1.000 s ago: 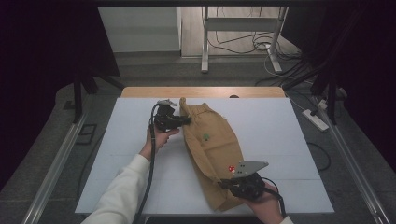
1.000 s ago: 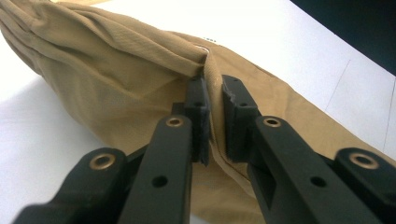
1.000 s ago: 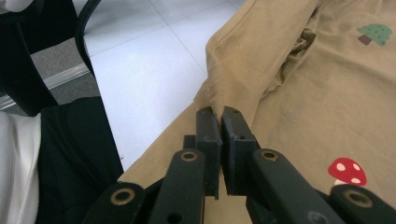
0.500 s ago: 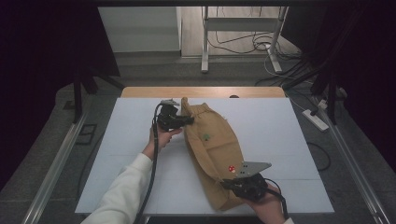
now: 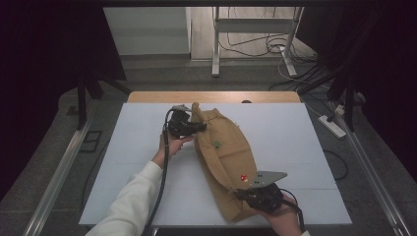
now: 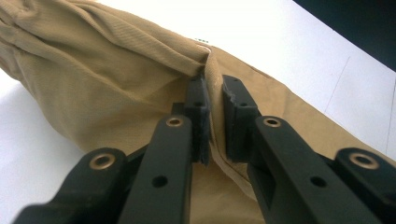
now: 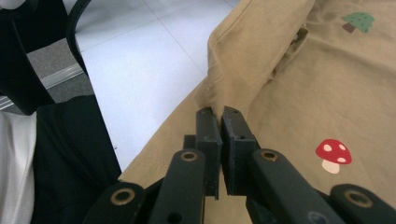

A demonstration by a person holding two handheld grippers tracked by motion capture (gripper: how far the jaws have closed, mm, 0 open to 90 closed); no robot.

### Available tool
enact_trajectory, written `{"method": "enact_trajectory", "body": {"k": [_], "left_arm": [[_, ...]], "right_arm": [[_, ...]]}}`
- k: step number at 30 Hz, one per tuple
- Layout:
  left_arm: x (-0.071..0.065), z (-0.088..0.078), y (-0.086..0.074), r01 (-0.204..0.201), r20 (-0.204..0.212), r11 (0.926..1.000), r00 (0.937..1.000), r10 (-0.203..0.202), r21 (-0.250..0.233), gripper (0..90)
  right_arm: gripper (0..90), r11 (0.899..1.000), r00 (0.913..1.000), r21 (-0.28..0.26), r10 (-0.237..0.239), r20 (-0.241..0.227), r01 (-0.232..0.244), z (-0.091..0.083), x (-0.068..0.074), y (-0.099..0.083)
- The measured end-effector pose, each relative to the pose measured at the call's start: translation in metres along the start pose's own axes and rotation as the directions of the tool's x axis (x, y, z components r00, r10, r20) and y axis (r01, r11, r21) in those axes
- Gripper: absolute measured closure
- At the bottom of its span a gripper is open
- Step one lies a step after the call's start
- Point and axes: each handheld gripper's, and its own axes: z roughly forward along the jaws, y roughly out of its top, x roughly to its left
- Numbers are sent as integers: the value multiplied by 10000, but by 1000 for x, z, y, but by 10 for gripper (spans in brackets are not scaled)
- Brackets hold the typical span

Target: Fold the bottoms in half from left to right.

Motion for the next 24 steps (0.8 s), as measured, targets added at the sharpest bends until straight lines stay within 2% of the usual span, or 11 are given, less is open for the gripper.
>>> {"method": "enact_trajectory", "body": {"k": [11,24], "left_arm": [[-2,3,3,-53,53,10000,10000,53,-45,813],[-11,19,13,-324,299,9995,9990,322,53,812]], "right_arm": [[861,10000,9999,-11,51,86,-51,-2,0,-2],[862,9995,9982,-36,306,510,-305,-12,0,-11]]}}
